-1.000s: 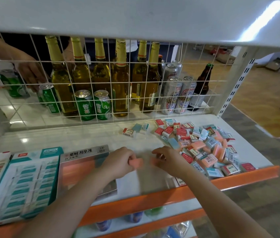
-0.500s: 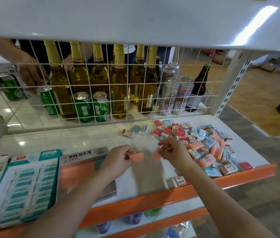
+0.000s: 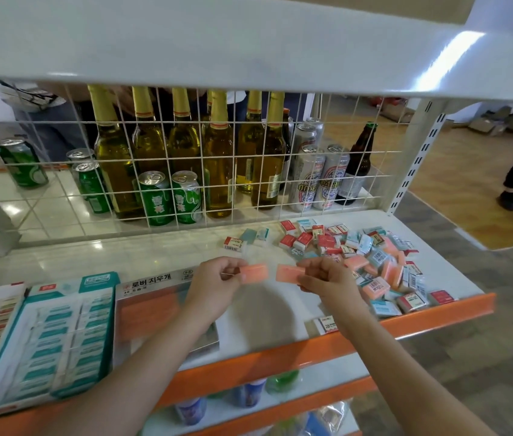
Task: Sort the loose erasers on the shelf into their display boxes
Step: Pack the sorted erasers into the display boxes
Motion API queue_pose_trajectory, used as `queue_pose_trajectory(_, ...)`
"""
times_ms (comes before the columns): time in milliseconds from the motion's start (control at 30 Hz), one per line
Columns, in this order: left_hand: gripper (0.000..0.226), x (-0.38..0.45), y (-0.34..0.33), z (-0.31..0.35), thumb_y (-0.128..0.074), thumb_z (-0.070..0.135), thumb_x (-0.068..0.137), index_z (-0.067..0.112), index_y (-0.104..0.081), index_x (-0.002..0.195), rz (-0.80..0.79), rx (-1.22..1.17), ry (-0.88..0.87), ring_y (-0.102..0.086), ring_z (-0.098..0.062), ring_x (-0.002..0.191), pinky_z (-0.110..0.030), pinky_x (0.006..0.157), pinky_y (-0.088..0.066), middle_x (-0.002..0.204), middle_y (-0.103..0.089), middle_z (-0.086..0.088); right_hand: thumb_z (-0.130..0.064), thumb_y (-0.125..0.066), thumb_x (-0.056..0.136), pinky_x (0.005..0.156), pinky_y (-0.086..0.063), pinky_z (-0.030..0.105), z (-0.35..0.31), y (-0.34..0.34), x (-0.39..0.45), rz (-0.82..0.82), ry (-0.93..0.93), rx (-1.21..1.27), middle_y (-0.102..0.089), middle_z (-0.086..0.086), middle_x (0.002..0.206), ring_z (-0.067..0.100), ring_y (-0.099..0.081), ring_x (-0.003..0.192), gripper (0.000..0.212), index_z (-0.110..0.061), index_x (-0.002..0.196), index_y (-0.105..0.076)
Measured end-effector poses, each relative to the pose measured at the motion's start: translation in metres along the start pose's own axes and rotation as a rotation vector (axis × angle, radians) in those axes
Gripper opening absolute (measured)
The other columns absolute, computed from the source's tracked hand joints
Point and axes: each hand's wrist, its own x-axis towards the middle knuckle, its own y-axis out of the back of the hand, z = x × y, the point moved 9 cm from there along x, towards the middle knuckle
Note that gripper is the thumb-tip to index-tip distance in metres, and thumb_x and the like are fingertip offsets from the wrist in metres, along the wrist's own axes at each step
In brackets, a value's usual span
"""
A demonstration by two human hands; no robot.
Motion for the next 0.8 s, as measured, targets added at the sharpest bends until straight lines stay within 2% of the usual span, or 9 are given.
queue_pose_trajectory(133, 0.022, -0.008, 0.006, -0.004, -0.061, 0.001, 0.084, 0.022, -0.065, 0.086, -0.006, 0.021, 0.010, -0.056, -0.014, 0.080, -0.015, 0.066, -0.042, 0.084, -0.063, 0.003, 0.012, -0.058, 0.081, 0.065, -0.052, 0.018, -0.002, -0.005, -0.009, -0.006, 0.008, -0.012, -0.062, 0.008, 0.076, 0.015, -0.059, 0.070, 0.026, -0.014, 0.082, -0.062)
queue_pose_trajectory(233, 0.028, -0.014, 0.016, -0.006, -0.062, 0.001, 0.084, 0.029, -0.063, 0.081, 0.001, 0.033, 0.006, -0.058, -0.014, 0.082, -0.020, 0.073, -0.044, 0.082, -0.063, 0.007, 0.012, -0.058, 0.081, 0.065, -0.051, 0.018, -0.007, -0.015, -0.015, -0.038, 0.016, -0.030, -0.061, 0.008, 0.076, 0.016, -0.058, 0.071, 0.026, -0.013, 0.083, -0.062)
queue_pose_trajectory(400, 0.023, -0.028, 0.041, -0.009, -0.061, 0.001, 0.085, 0.023, -0.065, 0.087, 0.037, 0.057, -0.001, -0.056, -0.007, 0.084, -0.014, 0.073, -0.043, 0.085, -0.060, 0.013, 0.012, -0.058, 0.081, 0.066, -0.049, 0.020, -0.013, -0.040, -0.020, -0.073, 0.020, -0.058, -0.060, 0.008, 0.075, 0.016, -0.056, 0.071, 0.027, -0.014, 0.081, -0.061)
queue_pose_trajectory(533, 0.027, -0.043, 0.071, -0.016, -0.061, 0.006, 0.086, 0.033, -0.061, 0.083, 0.104, 0.118, 0.016, -0.056, -0.008, 0.089, -0.023, 0.077, -0.047, 0.091, -0.061, 0.013, 0.010, -0.061, 0.080, 0.060, -0.049, 0.014, -0.013, -0.067, -0.024, -0.108, 0.014, -0.090, -0.062, 0.003, 0.073, 0.012, -0.057, 0.068, 0.026, -0.016, 0.079, -0.063)
queue_pose_trajectory(600, 0.027, -0.051, 0.089, -0.020, -0.061, 0.006, 0.086, 0.034, -0.061, 0.086, 0.162, 0.166, 0.013, -0.056, -0.006, 0.089, -0.019, 0.074, -0.046, 0.096, -0.061, 0.012, 0.009, -0.062, 0.080, 0.059, -0.048, 0.011, -0.015, -0.082, -0.027, -0.134, 0.015, -0.113, -0.062, -0.001, 0.072, 0.009, -0.057, 0.067, 0.025, -0.016, 0.080, -0.064)
queue_pose_trajectory(700, 0.024, -0.063, 0.115, -0.024, -0.059, 0.003, 0.087, 0.024, -0.065, 0.097, 0.232, 0.185, 0.018, -0.053, -0.003, 0.085, -0.009, 0.064, -0.038, 0.097, -0.060, 0.010, 0.004, -0.063, 0.081, 0.057, -0.043, 0.009, -0.019, -0.106, -0.032, -0.181, 0.027, -0.171, -0.062, -0.004, 0.073, 0.006, -0.056, 0.067, 0.018, -0.013, 0.084, -0.064)
queue_pose_trajectory(800, 0.023, -0.073, 0.134, -0.030, -0.057, 0.005, 0.088, 0.021, -0.064, 0.103, 0.267, 0.250, 0.026, -0.054, -0.005, 0.090, -0.007, 0.063, -0.037, 0.105, -0.061, 0.007, 0.003, -0.062, 0.082, 0.060, -0.041, 0.012, -0.020, -0.128, -0.036, -0.221, 0.030, -0.207, -0.063, -0.003, 0.076, 0.007, -0.055, 0.070, 0.015, -0.009, 0.090, -0.064)
